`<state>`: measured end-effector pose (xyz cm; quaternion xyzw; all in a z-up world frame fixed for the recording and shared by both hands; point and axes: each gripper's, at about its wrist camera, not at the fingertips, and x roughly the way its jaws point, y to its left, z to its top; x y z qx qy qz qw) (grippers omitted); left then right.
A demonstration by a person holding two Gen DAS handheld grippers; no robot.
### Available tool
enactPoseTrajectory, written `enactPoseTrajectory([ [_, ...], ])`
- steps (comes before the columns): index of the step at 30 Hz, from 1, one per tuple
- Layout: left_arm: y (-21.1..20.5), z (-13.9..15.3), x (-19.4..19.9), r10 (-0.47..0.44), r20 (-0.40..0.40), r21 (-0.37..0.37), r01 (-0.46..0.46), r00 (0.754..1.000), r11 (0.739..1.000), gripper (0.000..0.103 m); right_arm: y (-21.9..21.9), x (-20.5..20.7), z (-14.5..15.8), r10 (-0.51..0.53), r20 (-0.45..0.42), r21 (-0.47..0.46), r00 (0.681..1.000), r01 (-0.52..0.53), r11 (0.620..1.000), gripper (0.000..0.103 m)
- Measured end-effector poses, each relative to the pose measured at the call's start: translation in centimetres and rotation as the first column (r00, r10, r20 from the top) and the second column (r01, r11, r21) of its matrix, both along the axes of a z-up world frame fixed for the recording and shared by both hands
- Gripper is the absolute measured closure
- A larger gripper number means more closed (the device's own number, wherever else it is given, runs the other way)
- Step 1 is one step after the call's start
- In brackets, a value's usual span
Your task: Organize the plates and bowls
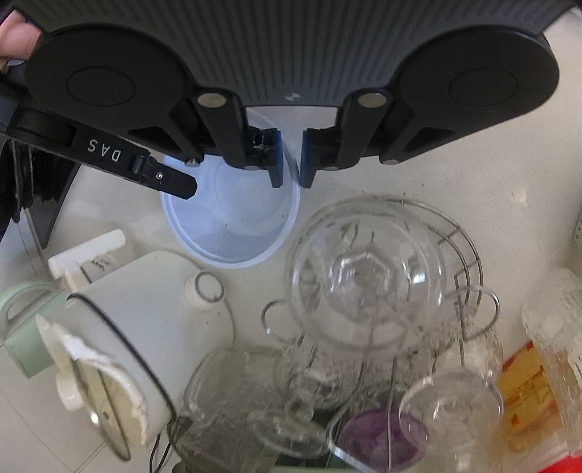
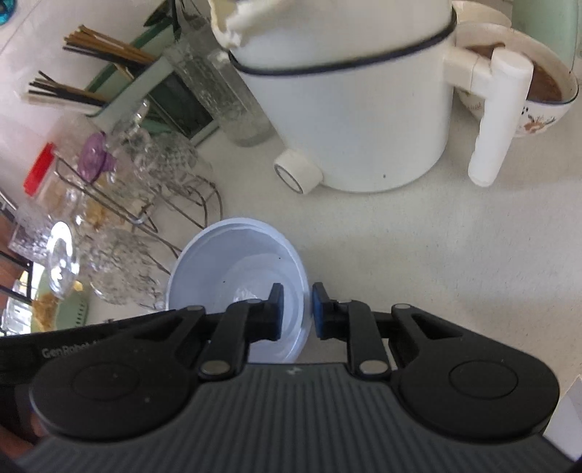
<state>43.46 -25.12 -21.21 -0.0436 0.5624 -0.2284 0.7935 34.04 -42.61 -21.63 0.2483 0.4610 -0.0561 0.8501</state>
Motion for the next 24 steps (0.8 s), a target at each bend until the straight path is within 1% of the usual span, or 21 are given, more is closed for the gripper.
enactPoseTrajectory([
  [3, -0.1, 0.8, -0.2, -0.008, 0.032, 0.008, 0.008, 0.999, 1.000, 0.092, -0.2, -0.1, 0.6, -0.009, 0.002, 0.026, 1.000, 0.009, 1.000, 0.083],
  [4, 0.0, 1.0, -0.4, 0.003, 0.049, 0.001, -0.003, 0.999, 1.000, 0.092, -0.2, -0.2, 0.9, -0.015, 0.004, 0.027, 1.000, 0.015, 1.000, 0.083],
  [9, 0.8, 2.8, -1.5, 0.017, 0.078, -0.036, -0.014, 0.997, 0.999, 0.092, 0.5, -1.3, 2.5, -0.012, 0.042, 0.006, 0.999, 0.012, 1.000, 0.083],
  [16, 2.0, 5.7, -4.5, 0.008, 0.117, -0.069, 0.000, 0.993, 0.998, 0.091, 1.6, -4.3, 4.6, -0.028, 0.071, -0.013, 0.997, 0.029, 1.000, 0.083],
  [21, 3.0, 7.7, -6.3, 0.001, 0.131, -0.087, 0.011, 0.991, 0.996, 0.091, 2.6, -6.4, 5.9, -0.042, 0.094, -0.001, 0.995, 0.042, 0.999, 0.083],
  [24, 3.8, 8.5, -7.3, -0.018, 0.157, -0.082, 0.032, 0.987, 0.996, 0.091, 3.3, -7.4, 6.5, -0.051, 0.124, 0.003, 0.991, 0.051, 0.999, 0.083],
])
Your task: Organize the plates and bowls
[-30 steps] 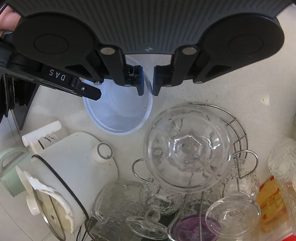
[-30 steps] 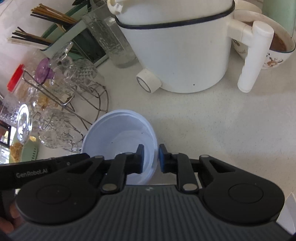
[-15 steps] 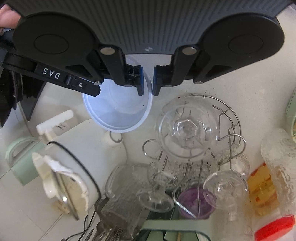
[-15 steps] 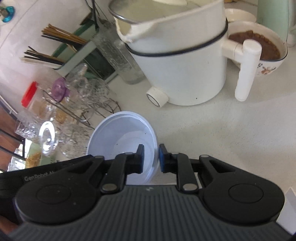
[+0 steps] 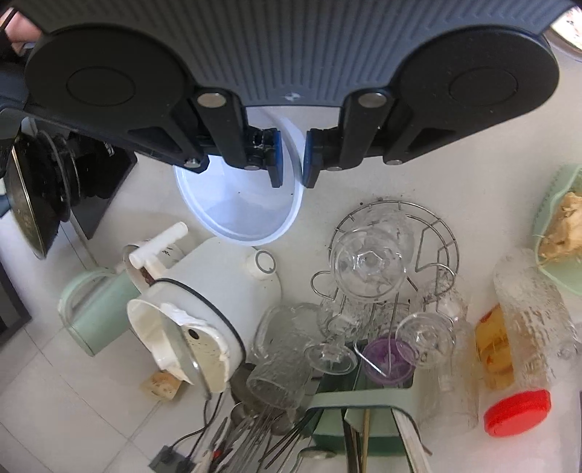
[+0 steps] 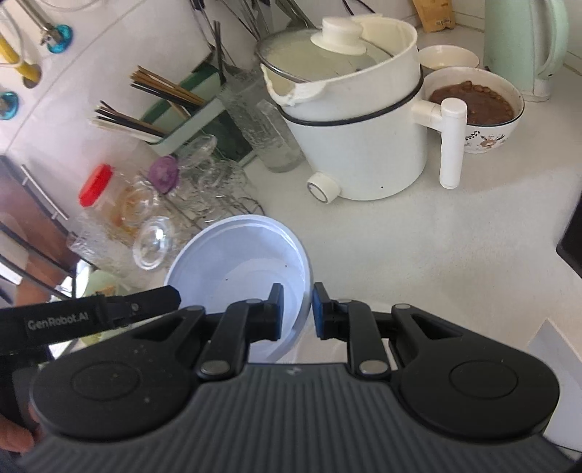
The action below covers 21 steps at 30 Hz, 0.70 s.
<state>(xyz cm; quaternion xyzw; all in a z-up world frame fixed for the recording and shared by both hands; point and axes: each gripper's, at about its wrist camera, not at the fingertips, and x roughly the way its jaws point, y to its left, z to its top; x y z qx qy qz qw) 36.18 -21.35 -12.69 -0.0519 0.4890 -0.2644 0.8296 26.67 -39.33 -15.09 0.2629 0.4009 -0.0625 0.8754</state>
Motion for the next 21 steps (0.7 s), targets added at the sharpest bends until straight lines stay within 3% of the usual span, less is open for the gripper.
enactPoseTrajectory([
  [11, 2.8, 1.1, -3.0, -0.003, 0.022, -0.021, 0.003, 1.000, 1.000, 0.091, 2.1, -2.6, 1.2, 0.009, 0.034, -0.007, 0.999, -0.009, 1.000, 0.083],
  [21, 7.2, 2.0, -5.5, 0.059, 0.059, -0.047, -0.057, 0.996, 0.997, 0.091, 5.5, -3.8, 1.8, 0.087, 0.036, -0.021, 0.996, -0.087, 0.996, 0.083],
])
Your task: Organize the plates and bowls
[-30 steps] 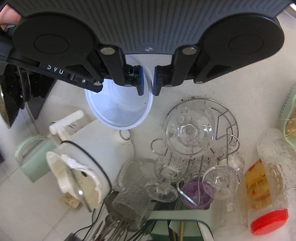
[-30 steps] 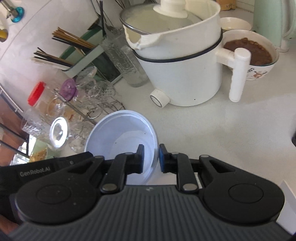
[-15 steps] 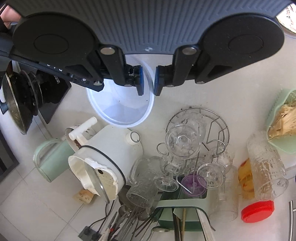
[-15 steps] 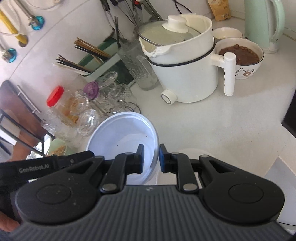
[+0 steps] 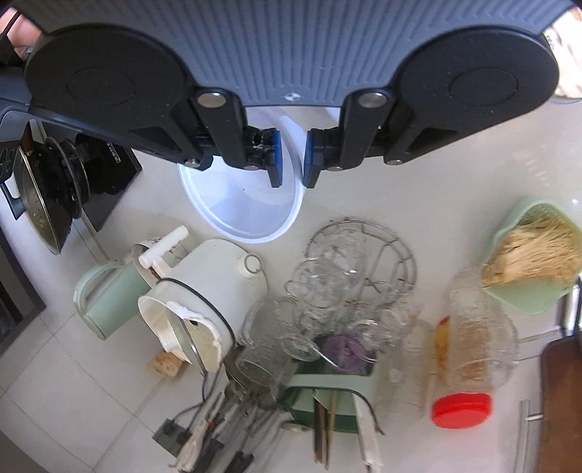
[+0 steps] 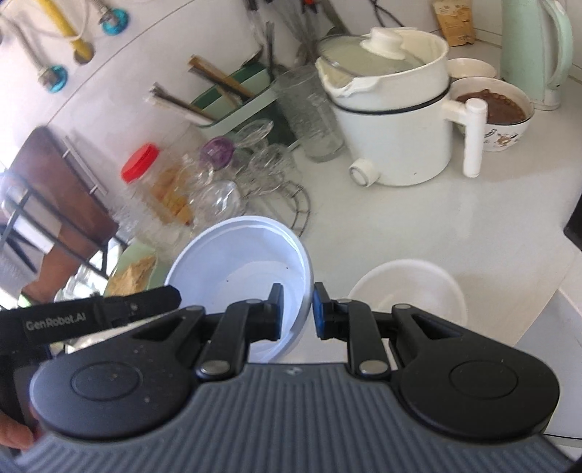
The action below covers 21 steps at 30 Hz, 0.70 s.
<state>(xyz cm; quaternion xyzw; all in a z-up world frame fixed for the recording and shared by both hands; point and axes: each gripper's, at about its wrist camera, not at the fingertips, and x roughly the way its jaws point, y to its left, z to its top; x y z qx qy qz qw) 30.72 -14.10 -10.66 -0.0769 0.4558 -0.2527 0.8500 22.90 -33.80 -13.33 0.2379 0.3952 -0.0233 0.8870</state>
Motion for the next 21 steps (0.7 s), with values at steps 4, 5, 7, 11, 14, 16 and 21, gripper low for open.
enactPoseTrajectory([
  [4, 2.2, 0.8, -1.4, 0.060, 0.037, -0.011, -0.059, 0.998, 0.998, 0.091, 2.2, -0.1, 0.5, 0.056, 0.006, -0.017, 0.998, -0.056, 0.998, 0.083],
  [5, 2.9, 0.8, -1.6, 0.071, 0.038, -0.019, -0.070, 0.997, 0.997, 0.091, 2.7, -0.1, 0.6, 0.067, 0.008, -0.022, 0.998, -0.066, 0.998, 0.083],
  [7, 4.0, 0.6, -2.0, 0.092, 0.031, -0.030, -0.091, 0.995, 0.995, 0.091, 3.5, -0.3, 0.6, 0.084, 0.007, -0.023, 0.996, -0.083, 0.996, 0.083],
  [11, 6.2, -0.1, -2.8, 0.126, 0.003, -0.034, -0.126, 0.992, 0.991, 0.091, 5.3, -0.6, 0.3, 0.113, -0.003, -0.030, 0.994, -0.114, 0.993, 0.083],
  [14, 7.5, -1.1, -3.2, 0.141, -0.018, -0.023, -0.141, 0.990, 0.990, 0.091, 6.3, -0.6, -0.6, 0.121, -0.030, -0.008, 0.992, -0.121, 0.993, 0.082],
  [16, 8.3, -1.7, -3.5, 0.154, -0.025, -0.008, -0.154, 0.988, 0.988, 0.090, 6.6, -0.4, -1.2, 0.107, -0.048, 0.046, 0.993, -0.105, 0.993, 0.081],
  [21, 10.0, -3.4, -3.9, 0.185, -0.059, -0.015, -0.187, 0.981, 0.982, 0.090, 8.3, -0.3, -2.0, 0.132, -0.055, 0.007, 0.990, -0.131, 0.991, 0.082],
])
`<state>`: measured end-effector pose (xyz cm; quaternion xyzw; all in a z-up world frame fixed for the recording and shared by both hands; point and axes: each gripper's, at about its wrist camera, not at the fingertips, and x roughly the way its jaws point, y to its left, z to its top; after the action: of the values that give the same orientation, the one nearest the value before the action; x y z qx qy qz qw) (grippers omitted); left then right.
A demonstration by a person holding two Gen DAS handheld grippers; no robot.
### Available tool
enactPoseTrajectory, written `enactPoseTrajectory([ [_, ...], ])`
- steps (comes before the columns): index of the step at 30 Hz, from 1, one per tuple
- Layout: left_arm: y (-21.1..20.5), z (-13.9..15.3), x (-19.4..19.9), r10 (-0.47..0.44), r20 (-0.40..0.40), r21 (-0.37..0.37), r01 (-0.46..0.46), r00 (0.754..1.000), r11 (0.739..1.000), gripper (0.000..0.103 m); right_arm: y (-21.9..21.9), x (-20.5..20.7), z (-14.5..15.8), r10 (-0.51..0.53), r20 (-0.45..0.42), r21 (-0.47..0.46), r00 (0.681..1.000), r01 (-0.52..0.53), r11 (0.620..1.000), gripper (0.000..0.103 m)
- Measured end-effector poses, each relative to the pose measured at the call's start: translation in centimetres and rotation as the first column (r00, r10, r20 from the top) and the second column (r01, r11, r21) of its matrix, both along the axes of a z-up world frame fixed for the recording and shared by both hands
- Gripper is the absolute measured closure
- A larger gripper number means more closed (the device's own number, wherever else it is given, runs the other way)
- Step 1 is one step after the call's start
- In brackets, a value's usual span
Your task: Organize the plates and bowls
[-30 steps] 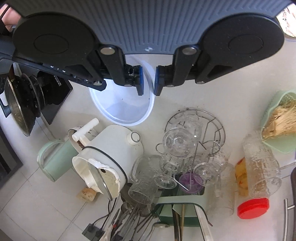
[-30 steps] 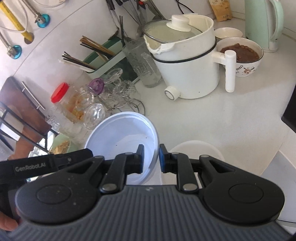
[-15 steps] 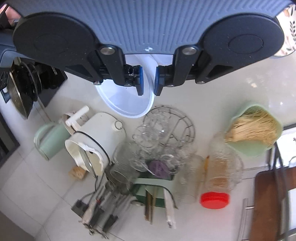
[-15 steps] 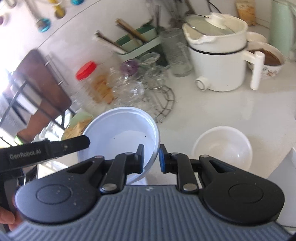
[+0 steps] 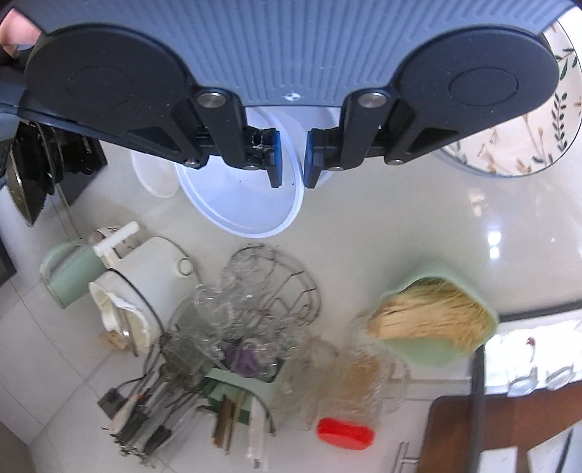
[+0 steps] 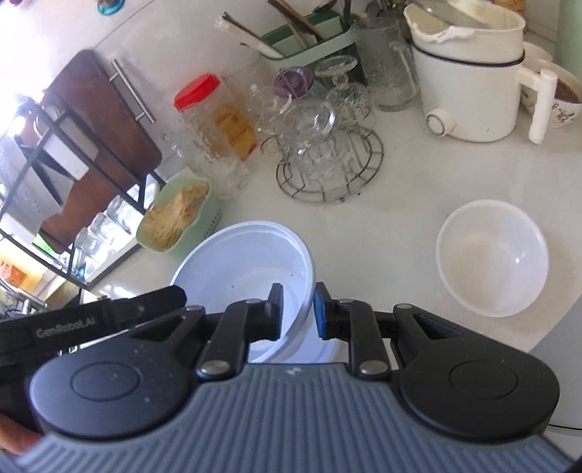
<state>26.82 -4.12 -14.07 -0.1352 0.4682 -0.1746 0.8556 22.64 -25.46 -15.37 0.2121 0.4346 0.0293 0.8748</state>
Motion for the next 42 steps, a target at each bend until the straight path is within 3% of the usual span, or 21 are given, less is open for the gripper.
enactPoseTrajectory([
  [9, 0.6, -2.2, -0.3, 0.006, -0.061, -0.001, -0.006, 0.998, 1.000, 0.090, 1.0, 0.0, -2.2, 0.012, -0.053, -0.055, 0.999, -0.015, 0.998, 0.081],
  [15, -0.1, -3.3, 0.0, -0.047, -0.080, 0.040, 0.050, 0.996, 0.998, 0.090, 1.2, 0.1, -3.3, 0.012, -0.065, -0.091, 0.998, -0.018, 0.996, 0.081],
  [24, -0.4, -4.6, 0.4, -0.055, -0.128, 0.048, 0.062, 0.990, 0.997, 0.090, 0.8, 0.2, -3.5, 0.029, -0.041, -0.091, 0.999, -0.033, 0.995, 0.081],
  [26, -0.3, -4.5, 0.6, -0.044, -0.129, 0.046, 0.050, 0.991, 0.998, 0.086, 0.8, 0.3, -3.2, 0.030, -0.034, -0.093, 0.999, -0.033, 0.995, 0.080],
  [28, 0.0, -4.1, 0.7, -0.034, -0.118, 0.046, 0.040, 0.992, 0.998, 0.070, 0.8, 0.2, -2.8, 0.026, -0.019, -0.094, 0.999, -0.027, 0.995, 0.071],
  [29, 0.1, -3.8, 0.7, -0.031, -0.109, 0.048, 0.036, 0.994, 0.998, 0.069, 0.8, 0.2, -2.5, 0.025, -0.011, -0.093, 1.000, -0.026, 0.995, 0.066],
  [42, -0.7, 0.6, 0.4, -0.099, -0.008, 0.066, 0.099, 0.995, 0.993, 0.068, 0.5, -1.8, 1.9, 0.004, 0.062, -0.108, 0.998, 0.003, 0.994, 0.066],
])
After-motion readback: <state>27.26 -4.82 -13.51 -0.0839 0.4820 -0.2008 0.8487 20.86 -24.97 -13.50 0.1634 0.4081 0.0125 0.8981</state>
